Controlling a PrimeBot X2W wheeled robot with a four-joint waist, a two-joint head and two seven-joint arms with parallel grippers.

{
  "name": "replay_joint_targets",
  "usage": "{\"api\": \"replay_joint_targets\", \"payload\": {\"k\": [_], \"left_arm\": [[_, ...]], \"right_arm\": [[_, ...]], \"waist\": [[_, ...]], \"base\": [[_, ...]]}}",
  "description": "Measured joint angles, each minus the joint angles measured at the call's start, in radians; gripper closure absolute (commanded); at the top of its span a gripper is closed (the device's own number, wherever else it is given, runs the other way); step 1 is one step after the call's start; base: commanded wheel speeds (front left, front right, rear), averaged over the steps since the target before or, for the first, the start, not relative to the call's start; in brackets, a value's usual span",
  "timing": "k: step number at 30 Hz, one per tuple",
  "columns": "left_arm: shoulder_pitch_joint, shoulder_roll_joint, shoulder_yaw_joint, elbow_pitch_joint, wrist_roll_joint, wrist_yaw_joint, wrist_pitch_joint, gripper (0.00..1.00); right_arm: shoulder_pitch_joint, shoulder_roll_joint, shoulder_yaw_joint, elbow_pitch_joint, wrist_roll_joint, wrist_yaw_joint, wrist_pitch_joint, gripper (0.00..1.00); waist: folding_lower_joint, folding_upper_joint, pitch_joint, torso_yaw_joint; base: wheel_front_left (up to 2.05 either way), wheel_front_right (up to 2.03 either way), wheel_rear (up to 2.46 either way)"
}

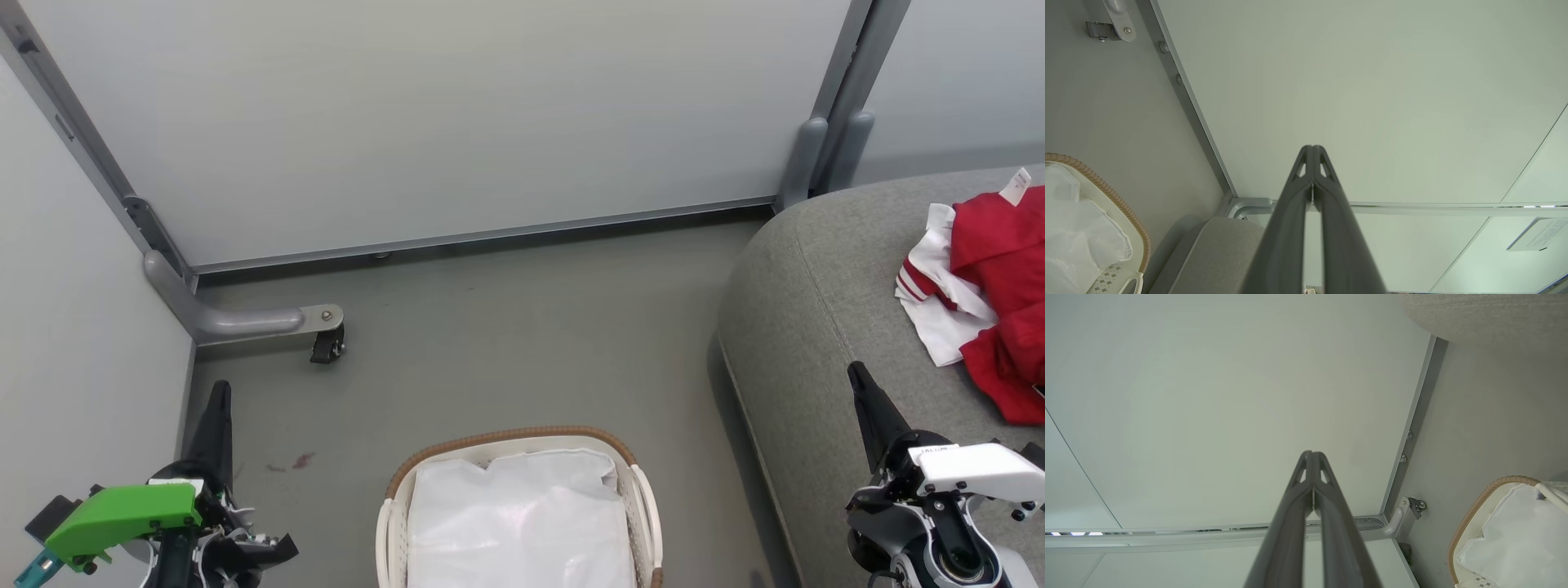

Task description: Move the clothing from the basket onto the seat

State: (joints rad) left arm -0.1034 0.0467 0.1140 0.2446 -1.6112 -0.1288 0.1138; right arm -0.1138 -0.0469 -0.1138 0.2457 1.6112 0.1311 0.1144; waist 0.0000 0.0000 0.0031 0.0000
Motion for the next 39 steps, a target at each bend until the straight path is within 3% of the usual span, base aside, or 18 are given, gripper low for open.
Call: {"api": "replay_joint_targets", "payload": {"k": [39], "left_arm": [[0.0,0.0,0.0,0.0,0.0,0.0,0.0,1.0]], "right_arm": [[0.0,0.0,0.0,0.0,0.0,0.0,0.0,1.0]], "waist": [[0.0,0.0,0.0,0.0]], "base": [[0.0,0.0,0.0]]}}
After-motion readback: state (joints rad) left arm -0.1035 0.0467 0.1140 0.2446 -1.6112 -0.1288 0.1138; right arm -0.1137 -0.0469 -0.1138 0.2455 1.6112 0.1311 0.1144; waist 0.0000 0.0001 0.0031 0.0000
